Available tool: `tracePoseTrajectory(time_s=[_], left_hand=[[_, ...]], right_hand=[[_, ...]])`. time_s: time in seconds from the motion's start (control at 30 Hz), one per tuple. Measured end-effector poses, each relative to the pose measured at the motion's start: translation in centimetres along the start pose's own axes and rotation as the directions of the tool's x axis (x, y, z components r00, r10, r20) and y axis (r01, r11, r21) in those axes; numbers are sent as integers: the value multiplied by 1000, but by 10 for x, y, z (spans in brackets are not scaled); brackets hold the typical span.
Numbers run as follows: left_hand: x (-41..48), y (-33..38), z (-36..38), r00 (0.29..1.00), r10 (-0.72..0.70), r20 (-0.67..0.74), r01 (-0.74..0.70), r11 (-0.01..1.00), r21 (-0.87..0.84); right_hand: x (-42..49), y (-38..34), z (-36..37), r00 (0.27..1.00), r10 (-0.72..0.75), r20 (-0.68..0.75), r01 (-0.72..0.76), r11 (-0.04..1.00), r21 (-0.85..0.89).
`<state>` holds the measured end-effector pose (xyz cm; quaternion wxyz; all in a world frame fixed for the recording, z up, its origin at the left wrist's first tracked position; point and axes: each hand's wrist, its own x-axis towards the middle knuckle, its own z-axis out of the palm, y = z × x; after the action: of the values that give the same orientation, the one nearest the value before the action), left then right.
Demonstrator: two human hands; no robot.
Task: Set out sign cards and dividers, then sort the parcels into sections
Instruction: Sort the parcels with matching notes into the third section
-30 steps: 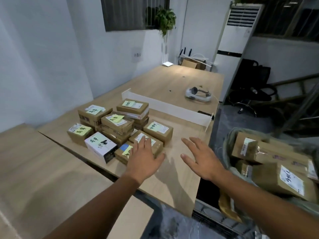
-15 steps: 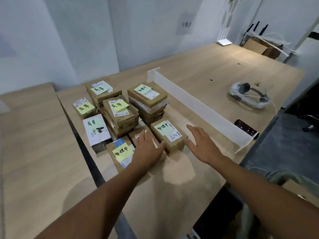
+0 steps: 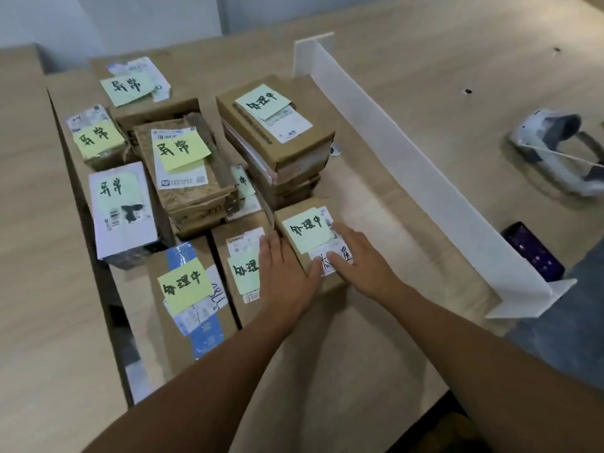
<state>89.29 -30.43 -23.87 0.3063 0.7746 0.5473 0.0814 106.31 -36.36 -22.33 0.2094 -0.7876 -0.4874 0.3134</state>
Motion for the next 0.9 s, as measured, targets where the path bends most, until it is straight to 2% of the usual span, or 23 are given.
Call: tracePoseTrajectory(time_s=[0.13,0.27,0.37,0.47,0.57,0.67,0.77,0.9], left_hand=[[-4,12,-10,999,17,34,-14,997,-76],[-22,49,-45,998,67,-18,-70,963,-258],[-53,74,-85,995,80,-61,-99,888,-450],[-96,73,-128,980,23,-195,-121,855,-504],[-145,48,-174,947,-18,-320,-165,828,-536],[-206,1,-224,884,-63,-463,-212,828,-518],[-274,-50,-273,804,-164,-572,-159,867,-472],[-354,-115,-329,724,-285,-629,-60,881,-469]], right_hand=[[-6,2,-13,999,-34,-24,34,999,-3],[-31,-17,-42,980,-72,-185,66,997,-37],[-61,-47,-60,958,-164,-236,157,986,-50],[-92,-93,-69,917,-312,-249,311,949,-43],[-116,-150,-57,864,-455,-213,463,886,-15],[-147,-215,-23,784,-605,-141,615,787,42],[-182,-281,20,708,-706,-24,704,703,99],[-230,-362,83,612,-788,61,769,611,187]])
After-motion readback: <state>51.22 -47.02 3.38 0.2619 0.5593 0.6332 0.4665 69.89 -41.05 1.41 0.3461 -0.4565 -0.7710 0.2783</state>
